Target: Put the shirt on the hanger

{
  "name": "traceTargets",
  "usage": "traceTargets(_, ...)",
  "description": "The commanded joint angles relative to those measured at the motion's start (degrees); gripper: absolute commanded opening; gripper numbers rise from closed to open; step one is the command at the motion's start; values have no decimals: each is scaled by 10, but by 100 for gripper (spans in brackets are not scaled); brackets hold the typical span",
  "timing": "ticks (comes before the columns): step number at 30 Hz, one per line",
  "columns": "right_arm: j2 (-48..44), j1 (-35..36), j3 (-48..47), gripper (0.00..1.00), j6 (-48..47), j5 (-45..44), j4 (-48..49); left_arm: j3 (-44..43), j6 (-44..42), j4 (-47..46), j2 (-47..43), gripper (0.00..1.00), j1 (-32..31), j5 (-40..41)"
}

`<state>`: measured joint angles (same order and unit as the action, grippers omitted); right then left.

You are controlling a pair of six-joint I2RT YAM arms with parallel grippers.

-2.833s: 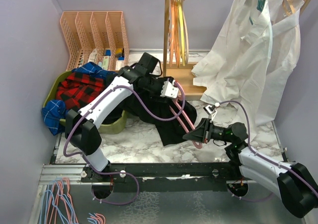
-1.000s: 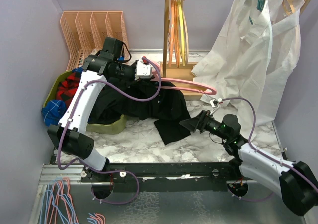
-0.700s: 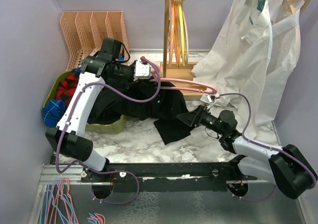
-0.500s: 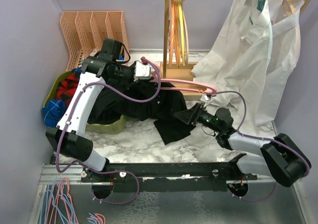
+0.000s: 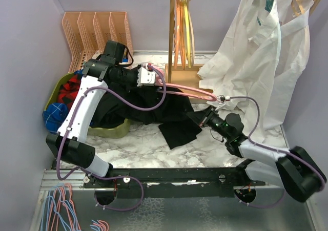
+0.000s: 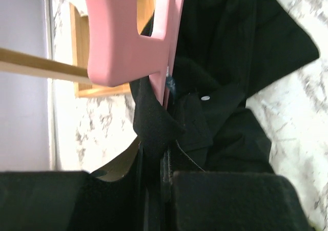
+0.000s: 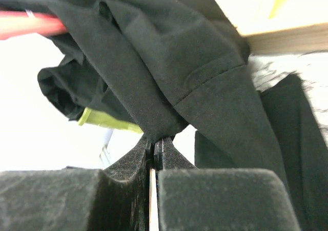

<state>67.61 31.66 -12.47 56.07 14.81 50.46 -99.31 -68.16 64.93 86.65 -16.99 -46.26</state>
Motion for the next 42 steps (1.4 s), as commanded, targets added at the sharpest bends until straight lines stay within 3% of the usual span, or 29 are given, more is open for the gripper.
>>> traceTargets(1,-113,-11,-27,1,-55,-122,-236,-9,-88,34,-29,0,3,106)
traceTargets(9,-190,-20,-108,1,-178,-170,-439,-35,-150,78,-29,0,0,137)
traceTargets(15,-198,-20,-183,1,-265,-199,-556,4,-174,38,-48,0,-43,276)
traceTargets(18,-169,-20,-233,1,-297,-198,-624,26,-171,4,-56,0,-67,341)
traceTargets(25,-103,-20,-289,1,-311,-238,-754,27,-175,-30,-54,0,-84,398)
traceTargets(31,-100,-20,-340,1,-327,-262,-811,62,-197,-46,-59,0,-98,465)
traceTargets(37,-11,-20,-434,1,-351,-309,-903,84,-174,-73,-56,0,-144,551)
traceTargets(42,59,-20,-466,1,-354,-261,-897,52,-113,-30,-35,0,-180,550)
